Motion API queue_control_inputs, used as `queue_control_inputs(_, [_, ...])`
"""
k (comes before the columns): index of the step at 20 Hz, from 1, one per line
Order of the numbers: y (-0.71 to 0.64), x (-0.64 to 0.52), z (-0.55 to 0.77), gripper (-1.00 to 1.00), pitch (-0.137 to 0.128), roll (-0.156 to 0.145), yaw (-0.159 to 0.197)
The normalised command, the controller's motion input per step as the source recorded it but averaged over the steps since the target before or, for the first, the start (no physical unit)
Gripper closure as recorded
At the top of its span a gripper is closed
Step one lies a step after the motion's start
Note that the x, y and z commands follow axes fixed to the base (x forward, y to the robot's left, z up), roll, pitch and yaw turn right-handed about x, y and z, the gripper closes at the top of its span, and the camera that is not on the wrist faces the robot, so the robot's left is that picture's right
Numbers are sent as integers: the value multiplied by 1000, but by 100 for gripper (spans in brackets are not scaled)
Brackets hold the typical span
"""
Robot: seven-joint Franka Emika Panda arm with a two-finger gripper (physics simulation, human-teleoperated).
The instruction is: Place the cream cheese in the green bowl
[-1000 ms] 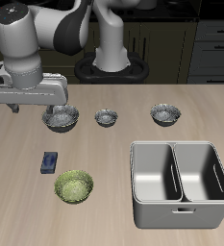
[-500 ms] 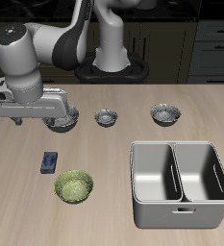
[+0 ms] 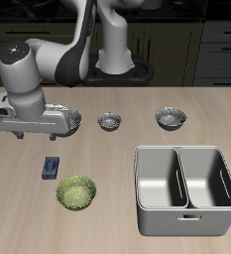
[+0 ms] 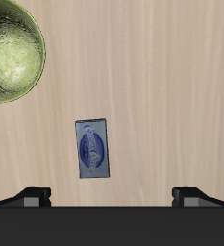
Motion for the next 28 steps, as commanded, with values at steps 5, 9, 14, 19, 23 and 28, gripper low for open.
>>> queue_control_inputs(5, [14, -12, -336, -100, 25, -15, -6])
queue_control_inputs(9, [38, 3, -238, -100, 21, -9, -4])
queue_control_inputs(14, [171, 37, -288, -100, 23, 12, 16])
queue_control_inputs(19, [142, 37, -225, -100, 23, 11, 17])
queue_control_inputs(23, [41, 3, -139, -100, -3, -9, 21])
queue_control_inputs(28, [27, -102, -196, -100, 2, 7, -12])
